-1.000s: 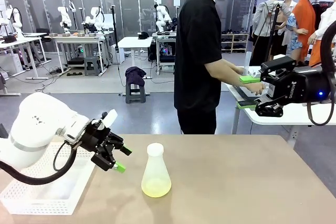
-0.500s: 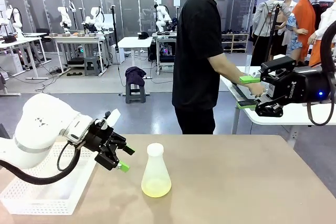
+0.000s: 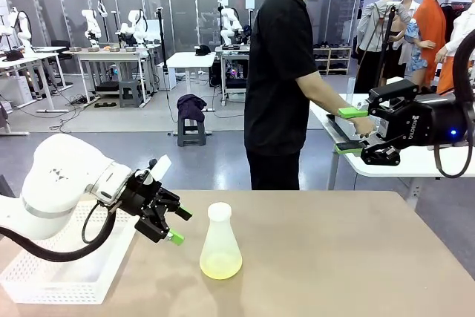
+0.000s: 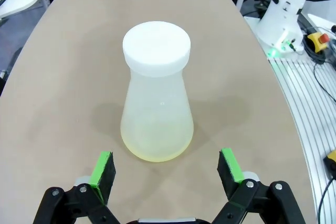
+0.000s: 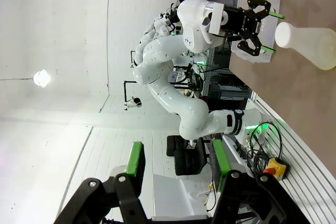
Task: Prepare the solutions needed for the experiment.
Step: When the human places the Big flask in the center of the table, pick up the Big flask and place it in the left Organizing basket.
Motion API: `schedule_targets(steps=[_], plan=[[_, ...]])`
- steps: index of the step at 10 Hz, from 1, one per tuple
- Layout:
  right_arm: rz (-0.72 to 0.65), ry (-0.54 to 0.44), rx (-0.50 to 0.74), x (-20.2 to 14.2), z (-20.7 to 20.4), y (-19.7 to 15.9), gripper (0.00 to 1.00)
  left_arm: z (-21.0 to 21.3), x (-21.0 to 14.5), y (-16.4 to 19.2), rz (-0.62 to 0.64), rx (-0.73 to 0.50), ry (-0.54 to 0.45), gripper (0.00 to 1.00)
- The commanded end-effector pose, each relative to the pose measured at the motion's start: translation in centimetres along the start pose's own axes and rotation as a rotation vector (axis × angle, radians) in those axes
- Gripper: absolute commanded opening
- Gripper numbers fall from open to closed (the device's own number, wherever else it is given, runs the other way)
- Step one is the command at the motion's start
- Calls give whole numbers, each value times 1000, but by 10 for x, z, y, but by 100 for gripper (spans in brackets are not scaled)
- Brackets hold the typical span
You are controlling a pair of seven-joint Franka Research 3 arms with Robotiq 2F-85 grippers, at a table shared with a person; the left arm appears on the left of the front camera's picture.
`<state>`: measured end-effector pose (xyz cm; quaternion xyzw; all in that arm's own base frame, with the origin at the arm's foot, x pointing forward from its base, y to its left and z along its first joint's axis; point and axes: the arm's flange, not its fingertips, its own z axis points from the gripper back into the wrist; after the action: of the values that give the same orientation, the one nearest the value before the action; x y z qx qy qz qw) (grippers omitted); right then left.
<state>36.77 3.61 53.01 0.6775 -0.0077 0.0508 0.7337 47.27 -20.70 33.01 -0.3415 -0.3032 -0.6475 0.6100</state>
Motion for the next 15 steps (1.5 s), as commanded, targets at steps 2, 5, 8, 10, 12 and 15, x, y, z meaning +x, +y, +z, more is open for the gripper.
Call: schedule_targets(steps=[2,5,8,10,12,15], plan=[[3,3,4,0,1,0,63,-12,3,5,18,-6,19,100],[3,3,4,0,1,0,63,10,41,-2,-123,81,115,100],[3,3,4,0,1,0,63,20,77,17,-221,34,132,100],[3,3,4,0,1,0,63,28,94,43,-302,-93,164,100],[3,3,4,0,1,0,63,27,97,64,-293,-181,122,100],[3,3,4,0,1,0,63,34,92,40,-288,-115,138,100]])
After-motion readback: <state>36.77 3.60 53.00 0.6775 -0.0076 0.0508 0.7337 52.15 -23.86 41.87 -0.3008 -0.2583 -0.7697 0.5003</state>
